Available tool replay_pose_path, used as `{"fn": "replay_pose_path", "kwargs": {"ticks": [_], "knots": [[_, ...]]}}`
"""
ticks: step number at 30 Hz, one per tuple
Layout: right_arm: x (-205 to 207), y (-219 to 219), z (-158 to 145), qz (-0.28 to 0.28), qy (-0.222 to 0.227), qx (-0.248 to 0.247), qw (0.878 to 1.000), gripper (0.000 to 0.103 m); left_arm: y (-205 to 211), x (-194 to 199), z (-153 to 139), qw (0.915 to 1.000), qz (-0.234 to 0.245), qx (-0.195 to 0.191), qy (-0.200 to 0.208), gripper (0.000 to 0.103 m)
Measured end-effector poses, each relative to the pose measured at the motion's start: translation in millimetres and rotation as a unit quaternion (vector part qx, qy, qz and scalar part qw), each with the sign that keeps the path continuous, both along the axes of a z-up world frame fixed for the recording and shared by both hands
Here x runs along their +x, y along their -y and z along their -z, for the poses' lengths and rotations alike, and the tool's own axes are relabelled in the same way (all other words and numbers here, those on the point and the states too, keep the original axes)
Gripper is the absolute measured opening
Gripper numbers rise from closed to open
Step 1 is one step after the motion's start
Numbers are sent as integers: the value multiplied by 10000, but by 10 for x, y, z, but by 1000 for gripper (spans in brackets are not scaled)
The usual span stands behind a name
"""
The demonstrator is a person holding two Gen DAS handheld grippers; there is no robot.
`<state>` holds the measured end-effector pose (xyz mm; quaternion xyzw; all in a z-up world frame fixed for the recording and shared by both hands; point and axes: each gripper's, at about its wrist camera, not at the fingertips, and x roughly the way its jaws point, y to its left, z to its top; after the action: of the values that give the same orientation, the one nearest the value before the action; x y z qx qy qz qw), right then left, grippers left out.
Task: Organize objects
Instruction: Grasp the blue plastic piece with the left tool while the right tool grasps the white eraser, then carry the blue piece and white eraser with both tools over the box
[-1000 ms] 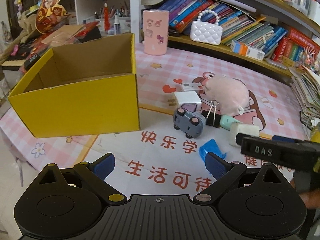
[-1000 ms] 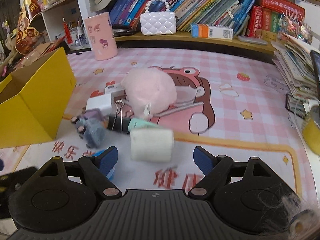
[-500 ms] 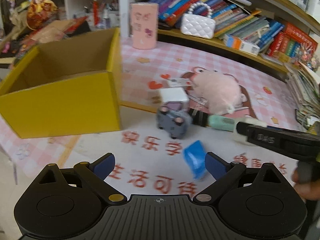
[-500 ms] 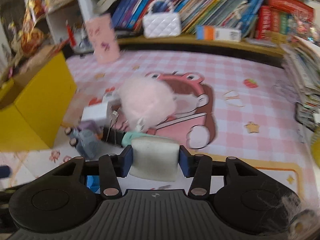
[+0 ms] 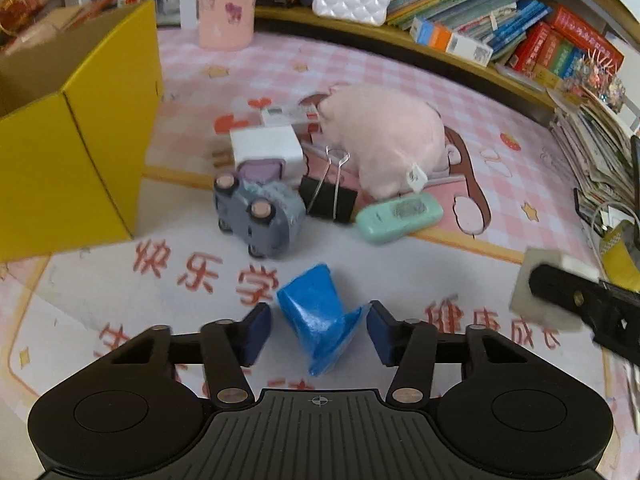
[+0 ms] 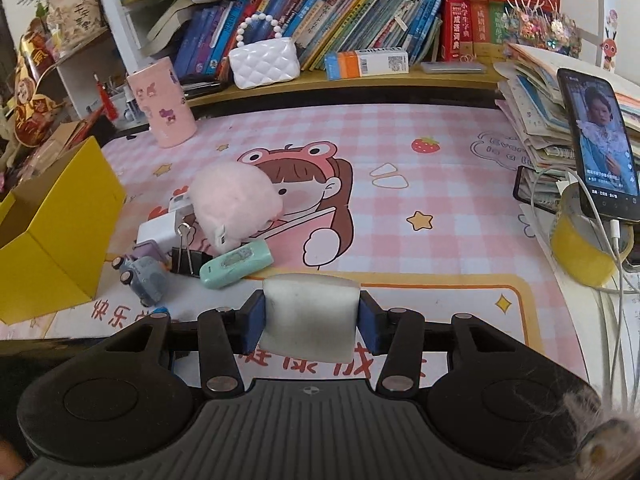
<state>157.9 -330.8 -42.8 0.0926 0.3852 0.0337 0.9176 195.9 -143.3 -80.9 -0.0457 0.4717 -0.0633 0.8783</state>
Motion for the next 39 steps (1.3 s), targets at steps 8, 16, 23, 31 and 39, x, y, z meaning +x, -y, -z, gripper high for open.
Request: {"fn": "replay_pose_path", "kwargs": {"ticks": [8,16,23,31,39], "knots": [[-105,-115,-11,-172,-16,-99,9998,44,-122,-71,-121,9997,-138,14,203,33],[-171,-331,13,-280,-184,-98,9994,45,-458,-339,-270,9989,-275,-126,363,33],[-293,-718,-4,-507,-295,-141,9982,45,-835,-518,-316,9978,-427,-258,429,32],[-480,-1291,-79,-809,-265,-229,9961,45,-1373,-784,-455,9954,-610,-401,623,32],[-722,-1923,-147,-1123,-197,-237,9932,45,-1945,-1161,-565,9929,-798,-413,773,31]]}}
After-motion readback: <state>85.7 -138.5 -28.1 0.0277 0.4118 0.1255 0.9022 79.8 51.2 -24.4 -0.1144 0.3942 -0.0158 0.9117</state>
